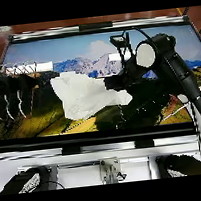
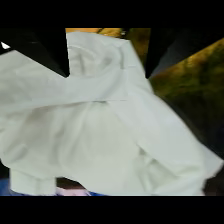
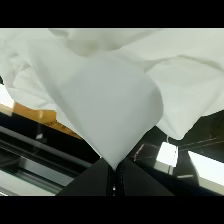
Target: Fold the shirts.
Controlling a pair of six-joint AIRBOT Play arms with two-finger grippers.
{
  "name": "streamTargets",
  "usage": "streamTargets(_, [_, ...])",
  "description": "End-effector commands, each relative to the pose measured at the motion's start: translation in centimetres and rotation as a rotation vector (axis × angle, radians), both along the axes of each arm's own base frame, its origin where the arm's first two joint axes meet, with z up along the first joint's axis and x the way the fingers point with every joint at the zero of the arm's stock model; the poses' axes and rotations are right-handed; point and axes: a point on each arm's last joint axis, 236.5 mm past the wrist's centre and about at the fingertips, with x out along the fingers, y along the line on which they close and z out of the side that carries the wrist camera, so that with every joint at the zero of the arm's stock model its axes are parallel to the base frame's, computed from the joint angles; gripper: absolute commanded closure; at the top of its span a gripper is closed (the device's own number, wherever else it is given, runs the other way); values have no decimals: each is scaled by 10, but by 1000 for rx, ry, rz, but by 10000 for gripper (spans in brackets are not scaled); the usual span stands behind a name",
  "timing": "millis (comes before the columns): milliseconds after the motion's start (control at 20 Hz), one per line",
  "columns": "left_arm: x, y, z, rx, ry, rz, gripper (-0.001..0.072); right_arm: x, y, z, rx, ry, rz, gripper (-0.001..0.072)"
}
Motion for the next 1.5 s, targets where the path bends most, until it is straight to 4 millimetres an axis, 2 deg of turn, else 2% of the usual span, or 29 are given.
streamTargets(0, [-6, 111, 5, 228, 31, 227, 124, -1, 3, -2, 4, 6, 25, 641])
streamTargets(50, [-17, 134, -12, 261, 108, 271, 124, -1, 3, -2, 3, 5, 27, 641])
streamTargets(150, [-36, 155, -62, 247, 251, 317, 126, -1, 3, -2, 3, 4, 27, 641])
streamTargets(250, [-50, 158, -116, 239, 347, 314, 126, -2, 3, -2, 1, 6, 30, 641])
streamTargets(350, [-57, 157, -148, 239, 384, 310, 126, -2, 3, -2, 0, 7, 32, 641])
streamTargets(500, [-51, 177, -165, 313, 347, 343, 123, -2, 3, -2, -1, 7, 31, 640])
streamTargets(650, [-39, 174, -189, 308, 363, 285, 122, -1, 3, -3, 1, 5, 29, 640])
streamTargets(850, [-29, 180, -223, 302, 415, 278, 123, 1, 5, -10, -4, 25, 19, 640])
streamTargets(1250, [-14, 189, -252, 308, 421, 279, 125, 1, 6, -12, 3, 42, -11, 641])
streamTargets(1450, [-17, 188, -274, 296, 477, 267, 126, 0, 7, -12, 8, 48, -20, 640])
